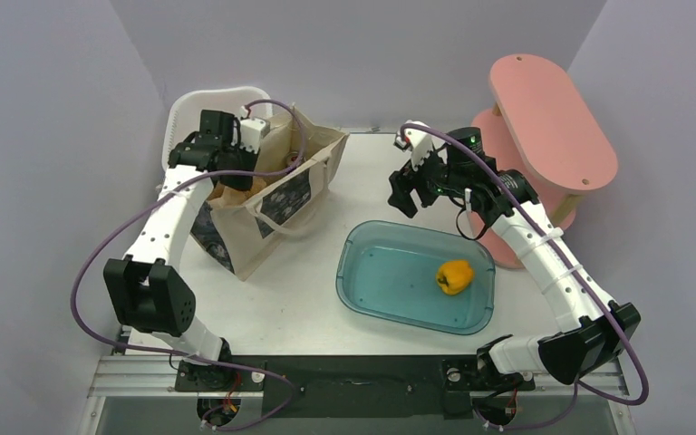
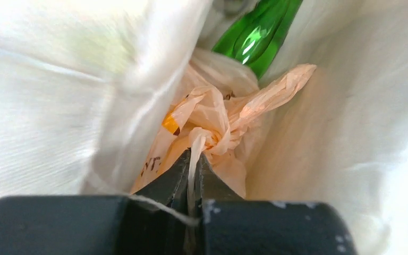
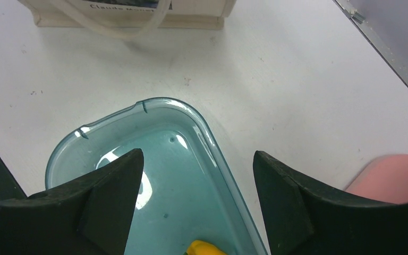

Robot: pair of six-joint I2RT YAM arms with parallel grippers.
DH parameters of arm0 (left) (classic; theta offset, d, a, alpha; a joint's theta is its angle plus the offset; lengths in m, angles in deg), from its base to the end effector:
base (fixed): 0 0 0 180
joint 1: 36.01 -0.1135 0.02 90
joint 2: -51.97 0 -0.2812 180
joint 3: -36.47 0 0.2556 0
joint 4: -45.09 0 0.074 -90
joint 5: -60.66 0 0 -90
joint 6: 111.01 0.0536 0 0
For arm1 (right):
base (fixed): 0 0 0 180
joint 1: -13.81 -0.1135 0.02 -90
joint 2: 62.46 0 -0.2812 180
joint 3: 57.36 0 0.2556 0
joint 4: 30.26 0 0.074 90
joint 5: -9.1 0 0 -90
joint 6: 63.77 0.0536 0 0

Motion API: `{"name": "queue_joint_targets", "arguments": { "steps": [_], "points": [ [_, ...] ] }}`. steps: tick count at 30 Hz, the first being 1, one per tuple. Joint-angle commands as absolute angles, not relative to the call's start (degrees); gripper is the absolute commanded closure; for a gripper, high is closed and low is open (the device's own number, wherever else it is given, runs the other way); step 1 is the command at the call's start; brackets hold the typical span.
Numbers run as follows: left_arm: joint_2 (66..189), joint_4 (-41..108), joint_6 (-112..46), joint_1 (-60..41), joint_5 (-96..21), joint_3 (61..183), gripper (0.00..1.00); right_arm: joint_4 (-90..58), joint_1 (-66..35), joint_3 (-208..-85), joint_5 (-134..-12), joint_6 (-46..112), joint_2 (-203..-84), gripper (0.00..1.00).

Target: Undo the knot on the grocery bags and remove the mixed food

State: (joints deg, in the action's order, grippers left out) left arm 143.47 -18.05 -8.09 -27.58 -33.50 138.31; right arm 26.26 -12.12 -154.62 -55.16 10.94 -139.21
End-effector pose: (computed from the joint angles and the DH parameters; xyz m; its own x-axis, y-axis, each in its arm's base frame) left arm 0.3515 -0.0560 0.3390 -0.7256 0.3330 -0.6022 0.3610 0.9292 0.0789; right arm 0.2541 0.1494 0.4049 -0.3228 -0.4211 -0.8476 -0.8241 0.5654 0.0330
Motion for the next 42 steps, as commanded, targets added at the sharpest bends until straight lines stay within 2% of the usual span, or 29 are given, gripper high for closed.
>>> {"name": "queue_joint_targets", "arguments": {
  "steps": [1,5,11,20,26,30,32,33,34,35,36,37,38,40,42],
  "points": [
    [137.9,-17.8,-12.0,-27.9,-39.9,150.1,1.00,16.3,-13.1,-157.5,-51.8,15.9,-139.5,0.27],
    [135.9,-18.2,-14.0,-30.1,-44.6,158.2,1.00,9.4,-17.2,-159.1,-52.4,18.7,-140.4,0.26],
    [135.8,-15.4,-21.3,-35.0,-58.6,168.9,1.00,1.4,-25.2,-167.5,-56.6,20.1,-145.9,0.25],
    [133.6,-4.2,-33.8,-35.7,-72.7,171.9,1.00,-17.8,-36.2,-174.4,-62.1,19.3,-155.7,0.19],
    [130.9,10.2,-44.8,-35.7,-82.4,168.5,1.00,-27.7,-39.4,-177.5,-71.1,17.4,-162.2,0.18],
    [131.2,11.8,-49.5,-35.7,-87.5,169.0,1.00,-33.0,-40.3,-181.9,-76.5,18.4,-166.1,0.19],
    [130.8,12.7,-51.2,-35.7,-89.2,168.8,1.00,-34.2,-40.7,-184.1,-77.2,18.5,-167.2,0.26],
    [130.6,13.2,-52.4,-35.7,-90.1,168.7,1.00,-35.0,-41.0,-184.8,-77.7,18.3,-167.4,0.38],
    [130.2,14.0,-52.9,-35.7,-90.6,168.8,1.00,-35.3,-41.1,-185.0,-78.3,18.1,-167.4,0.55],
    [130.0,14.7,-54.0,-35.7,-90.7,169.0,1.00,-35.8,-41.4,-185.1,-78.6,17.8,-167.1,0.65],
    [129.9,15.0,-54.5,-35.7,-90.6,169.3,1.00,-36.1,-41.4,-185.1,-79.3,17.7,-166.8,0.89],
    [129.6,14.7,-54.9,-35.7,-90.2,169.7,0.91,-36.6,-41.5,-184.7,-79.8,17.6,-165.9,0.96],
    [129.4,14.3,-54.8,-35.7,-88.3,169.9,0.68,-37.1,-41.5,-184.5,-80.4,17.6,-165.3,1.00],
    [128.3,12.5,-52.7,-37.1,-84.3,170.1,0.58,-37.6,-41.6,-183.6,-82.5,16.9,-163.2,1.00],
    [126.9,11.1,-49.5,-38.6,-79.2,169.7,0.57,-37.5,-41.2,-183.1,-84.7,16.0,-161.0,1.00]
  ]
}}
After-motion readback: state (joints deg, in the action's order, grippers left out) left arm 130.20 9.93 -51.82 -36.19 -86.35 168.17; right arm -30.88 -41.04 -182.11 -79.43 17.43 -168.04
